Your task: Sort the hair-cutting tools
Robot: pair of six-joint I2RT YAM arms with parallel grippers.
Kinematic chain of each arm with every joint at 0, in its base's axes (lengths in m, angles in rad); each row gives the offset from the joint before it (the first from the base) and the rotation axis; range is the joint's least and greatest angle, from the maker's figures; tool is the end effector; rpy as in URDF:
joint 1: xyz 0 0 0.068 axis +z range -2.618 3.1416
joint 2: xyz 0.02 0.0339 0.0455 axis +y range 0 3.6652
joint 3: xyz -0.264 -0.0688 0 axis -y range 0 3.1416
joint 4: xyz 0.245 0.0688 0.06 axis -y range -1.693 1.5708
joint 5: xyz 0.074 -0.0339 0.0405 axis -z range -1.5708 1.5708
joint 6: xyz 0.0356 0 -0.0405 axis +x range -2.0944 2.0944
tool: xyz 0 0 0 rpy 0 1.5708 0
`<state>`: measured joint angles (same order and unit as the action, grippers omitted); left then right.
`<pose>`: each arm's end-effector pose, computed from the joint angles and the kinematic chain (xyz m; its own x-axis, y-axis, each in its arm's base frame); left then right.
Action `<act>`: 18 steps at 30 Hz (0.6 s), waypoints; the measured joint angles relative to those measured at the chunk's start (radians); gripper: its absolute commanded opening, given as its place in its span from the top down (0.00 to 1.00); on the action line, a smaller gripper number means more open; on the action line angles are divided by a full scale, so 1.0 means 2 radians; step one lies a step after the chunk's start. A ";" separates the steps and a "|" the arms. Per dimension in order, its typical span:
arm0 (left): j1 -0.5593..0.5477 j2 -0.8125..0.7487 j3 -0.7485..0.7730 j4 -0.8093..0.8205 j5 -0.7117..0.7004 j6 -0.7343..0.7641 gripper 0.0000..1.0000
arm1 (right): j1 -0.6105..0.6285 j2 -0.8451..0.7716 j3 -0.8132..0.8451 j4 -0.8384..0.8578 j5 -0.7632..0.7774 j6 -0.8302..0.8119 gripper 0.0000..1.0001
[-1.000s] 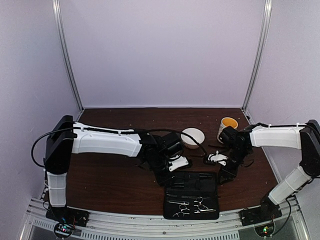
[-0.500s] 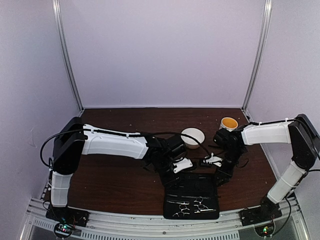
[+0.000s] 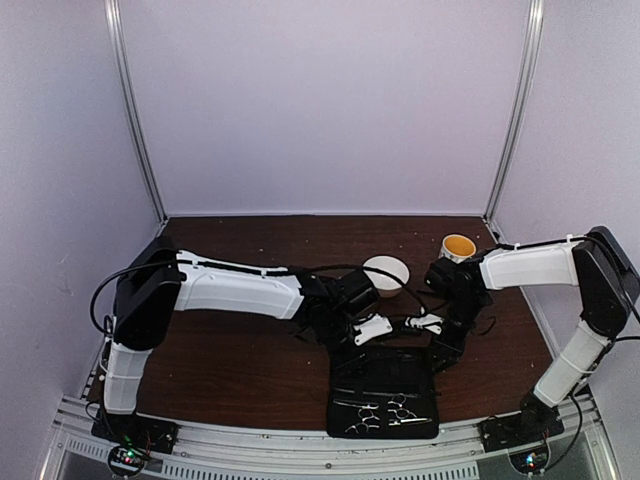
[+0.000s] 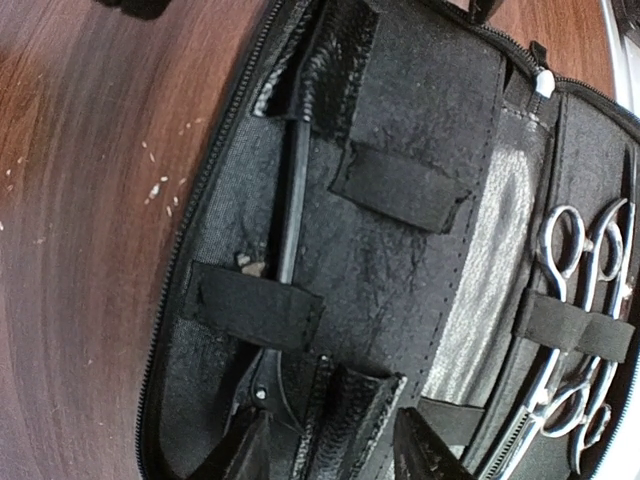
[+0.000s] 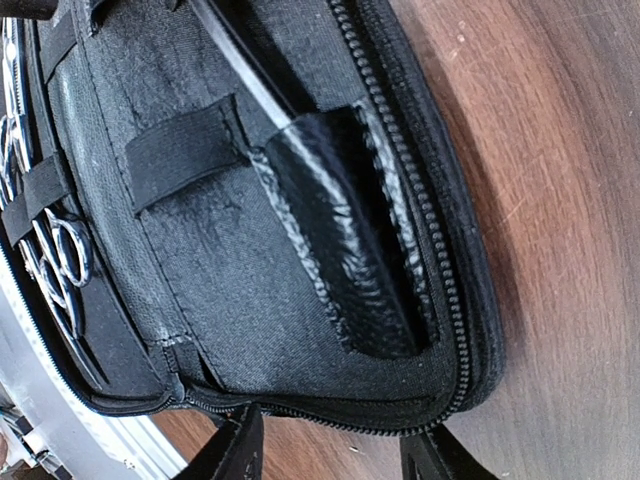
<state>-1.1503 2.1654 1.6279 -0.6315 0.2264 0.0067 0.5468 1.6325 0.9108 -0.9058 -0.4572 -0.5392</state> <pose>0.1770 -0.4155 0.1583 -0.3695 0.8423 -0.3924 0.9279 0.3120 -0.2040 0.2087 0.1454 0.1544 -0.5032 -0.8457 -0.1777 -0.8199 0.4023 0.4073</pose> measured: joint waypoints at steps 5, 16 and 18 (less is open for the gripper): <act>0.001 -0.002 -0.010 0.023 0.002 0.004 0.54 | 0.001 0.001 0.001 -0.004 0.000 0.000 0.53; 0.002 -0.001 -0.009 0.088 0.044 0.008 0.53 | 0.002 0.001 0.002 -0.010 -0.011 -0.003 0.53; 0.002 -0.001 -0.009 0.095 0.051 0.007 0.53 | 0.002 0.001 0.002 -0.010 -0.011 -0.003 0.53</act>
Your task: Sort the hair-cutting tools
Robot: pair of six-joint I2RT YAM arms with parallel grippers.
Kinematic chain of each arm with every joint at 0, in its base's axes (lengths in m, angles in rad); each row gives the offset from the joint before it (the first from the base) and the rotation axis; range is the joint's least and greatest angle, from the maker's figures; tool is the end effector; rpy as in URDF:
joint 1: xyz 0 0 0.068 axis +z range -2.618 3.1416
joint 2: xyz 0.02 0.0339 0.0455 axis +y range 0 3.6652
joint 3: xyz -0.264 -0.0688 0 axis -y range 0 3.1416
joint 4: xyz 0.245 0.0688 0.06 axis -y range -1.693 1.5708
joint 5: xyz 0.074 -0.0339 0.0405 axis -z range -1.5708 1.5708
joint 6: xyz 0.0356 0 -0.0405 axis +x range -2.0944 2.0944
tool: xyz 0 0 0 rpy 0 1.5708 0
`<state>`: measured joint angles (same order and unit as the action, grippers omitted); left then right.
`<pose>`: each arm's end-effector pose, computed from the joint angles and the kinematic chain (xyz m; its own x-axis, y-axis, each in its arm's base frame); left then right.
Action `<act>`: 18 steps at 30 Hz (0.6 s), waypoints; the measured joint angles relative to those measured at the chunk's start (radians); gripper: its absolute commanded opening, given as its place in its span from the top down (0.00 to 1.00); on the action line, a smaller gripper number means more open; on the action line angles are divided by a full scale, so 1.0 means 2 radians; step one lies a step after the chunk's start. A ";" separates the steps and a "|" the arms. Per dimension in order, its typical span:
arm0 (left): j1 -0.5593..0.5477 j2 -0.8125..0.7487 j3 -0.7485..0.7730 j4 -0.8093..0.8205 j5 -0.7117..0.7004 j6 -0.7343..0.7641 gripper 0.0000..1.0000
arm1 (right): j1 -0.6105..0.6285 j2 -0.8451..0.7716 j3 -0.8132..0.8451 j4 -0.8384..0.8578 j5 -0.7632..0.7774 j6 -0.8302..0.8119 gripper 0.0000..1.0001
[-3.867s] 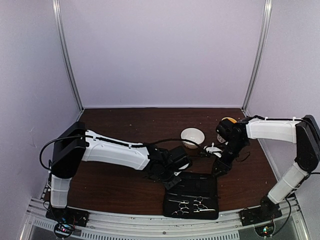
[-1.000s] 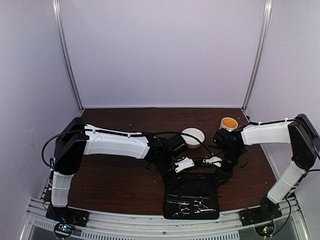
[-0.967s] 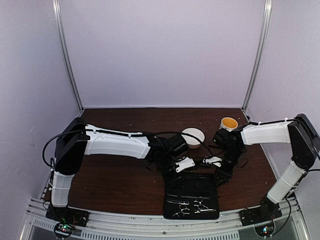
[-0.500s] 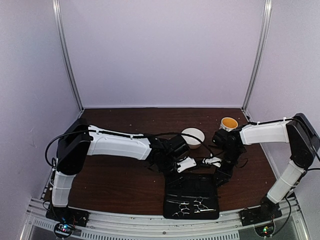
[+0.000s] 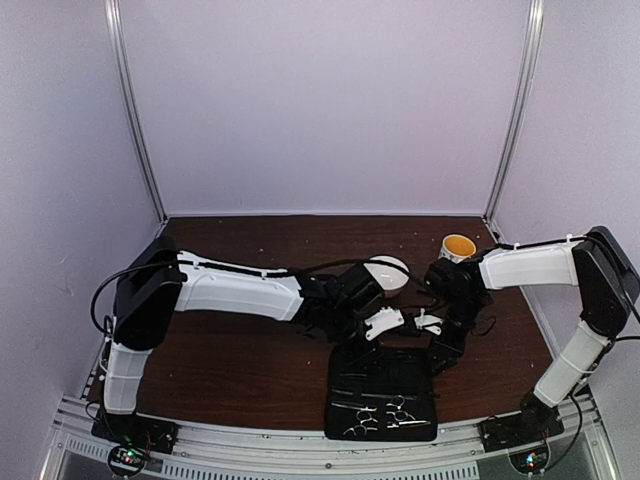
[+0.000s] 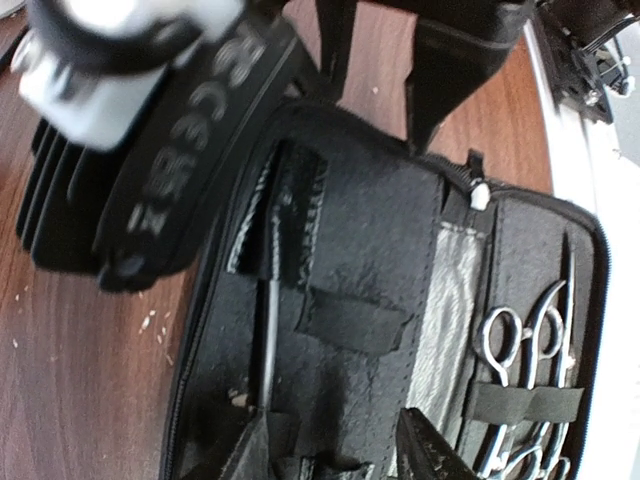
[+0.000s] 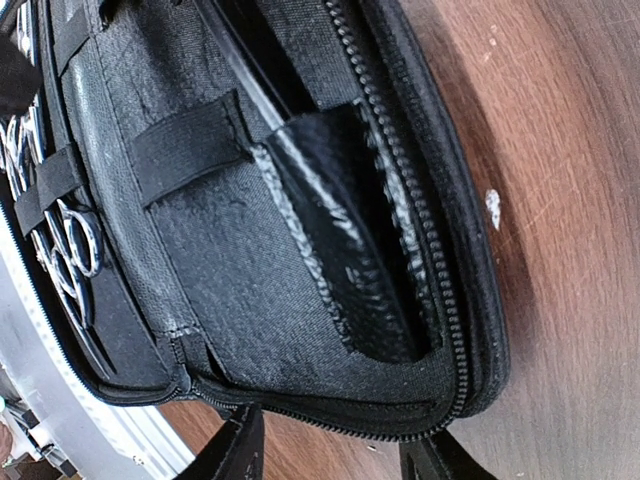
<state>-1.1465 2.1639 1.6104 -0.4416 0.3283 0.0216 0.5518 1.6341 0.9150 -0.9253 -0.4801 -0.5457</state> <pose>0.1814 -0.4295 0.1643 -0.3250 0.7692 -0.5501 0.9422 0.2132 -0.2586 0.2067 0.1465 0.1554 -0.4996 -0.8481 -0.1762 -0.8135 0.3895 0.4319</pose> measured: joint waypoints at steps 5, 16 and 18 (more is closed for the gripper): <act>0.000 0.000 -0.001 0.014 0.006 0.000 0.52 | 0.000 0.000 0.001 0.000 -0.003 0.000 0.53; 0.001 -0.117 -0.061 -0.020 -0.068 0.014 0.85 | 0.000 0.000 0.002 0.001 -0.006 0.000 0.53; 0.003 -0.124 -0.061 -0.029 -0.080 0.020 0.93 | 0.000 0.000 0.002 0.001 -0.006 0.000 0.53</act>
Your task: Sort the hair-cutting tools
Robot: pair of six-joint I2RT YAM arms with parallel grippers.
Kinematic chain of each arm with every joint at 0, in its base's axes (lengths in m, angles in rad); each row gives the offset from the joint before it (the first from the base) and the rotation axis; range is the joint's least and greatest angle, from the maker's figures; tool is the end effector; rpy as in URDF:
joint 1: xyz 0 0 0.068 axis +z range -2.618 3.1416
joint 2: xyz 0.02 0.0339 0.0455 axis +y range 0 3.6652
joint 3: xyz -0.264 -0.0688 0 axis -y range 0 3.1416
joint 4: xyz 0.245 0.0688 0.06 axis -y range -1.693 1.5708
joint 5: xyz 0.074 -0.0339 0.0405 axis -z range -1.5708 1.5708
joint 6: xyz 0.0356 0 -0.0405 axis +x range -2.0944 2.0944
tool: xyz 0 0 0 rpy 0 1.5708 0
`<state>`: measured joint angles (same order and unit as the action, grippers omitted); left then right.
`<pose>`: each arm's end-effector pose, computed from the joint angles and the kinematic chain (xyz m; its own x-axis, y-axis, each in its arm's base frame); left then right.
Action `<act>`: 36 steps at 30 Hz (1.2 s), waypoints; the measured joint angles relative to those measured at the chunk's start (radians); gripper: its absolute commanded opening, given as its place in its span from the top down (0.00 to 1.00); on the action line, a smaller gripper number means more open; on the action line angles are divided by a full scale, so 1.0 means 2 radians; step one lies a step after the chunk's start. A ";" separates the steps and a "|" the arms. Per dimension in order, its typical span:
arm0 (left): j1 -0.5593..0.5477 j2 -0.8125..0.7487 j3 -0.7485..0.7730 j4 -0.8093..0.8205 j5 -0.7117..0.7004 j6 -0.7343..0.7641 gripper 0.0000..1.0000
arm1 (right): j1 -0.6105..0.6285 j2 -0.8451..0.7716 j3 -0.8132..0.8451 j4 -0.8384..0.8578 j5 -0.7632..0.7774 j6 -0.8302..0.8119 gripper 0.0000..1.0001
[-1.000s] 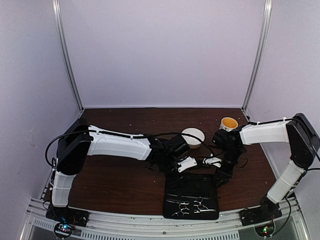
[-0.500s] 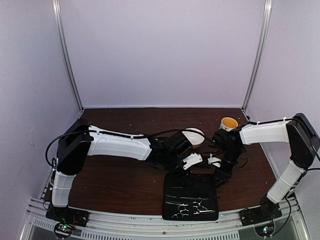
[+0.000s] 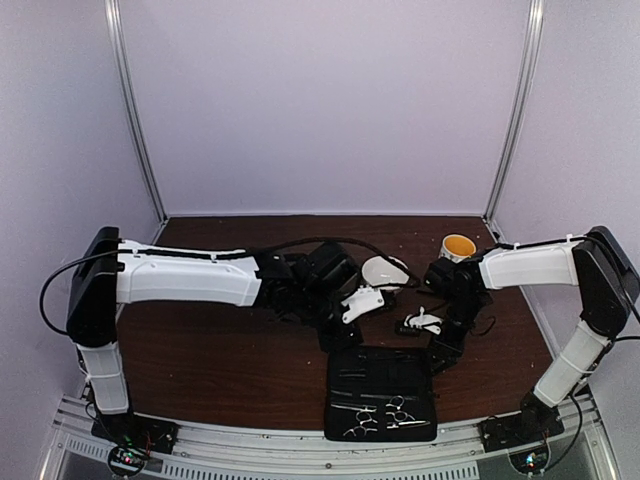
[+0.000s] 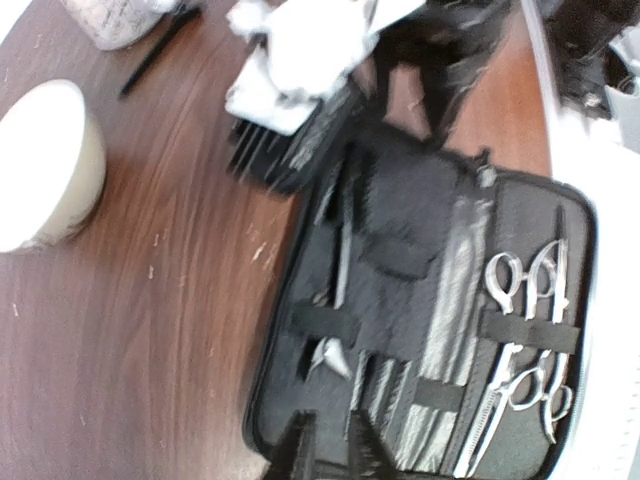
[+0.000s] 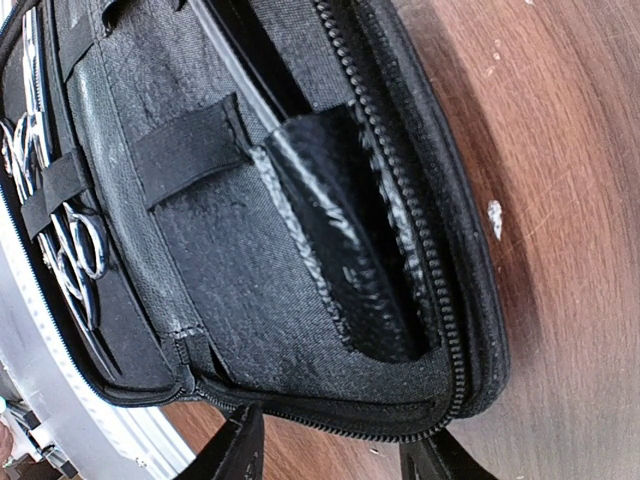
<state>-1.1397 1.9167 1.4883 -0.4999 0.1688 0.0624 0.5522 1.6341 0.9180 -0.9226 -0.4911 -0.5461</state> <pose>0.1712 -0.3865 0.2273 -0.2754 0.7459 -0.6064 0.9567 0.2745 -0.0969 0.2072 0.1474 0.1563 -0.4998 -0.8459 -0.1864 -0.8132 0.3841 0.4373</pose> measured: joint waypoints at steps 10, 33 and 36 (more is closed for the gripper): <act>0.014 0.073 0.002 -0.033 -0.006 0.013 1.00 | 0.000 0.000 0.000 0.000 0.000 0.000 0.53; 0.014 0.125 0.053 -0.028 0.024 0.015 0.95 | 0.000 0.000 0.000 -0.004 0.003 0.000 0.53; 0.014 0.112 0.037 -0.028 0.013 0.015 0.85 | 0.000 -0.009 0.000 -0.003 0.015 -0.002 0.51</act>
<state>-1.1122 2.1407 1.5616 -0.5552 0.1940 0.0921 0.5522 1.6154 0.9180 -0.9291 -0.4618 -0.5503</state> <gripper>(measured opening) 0.062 0.474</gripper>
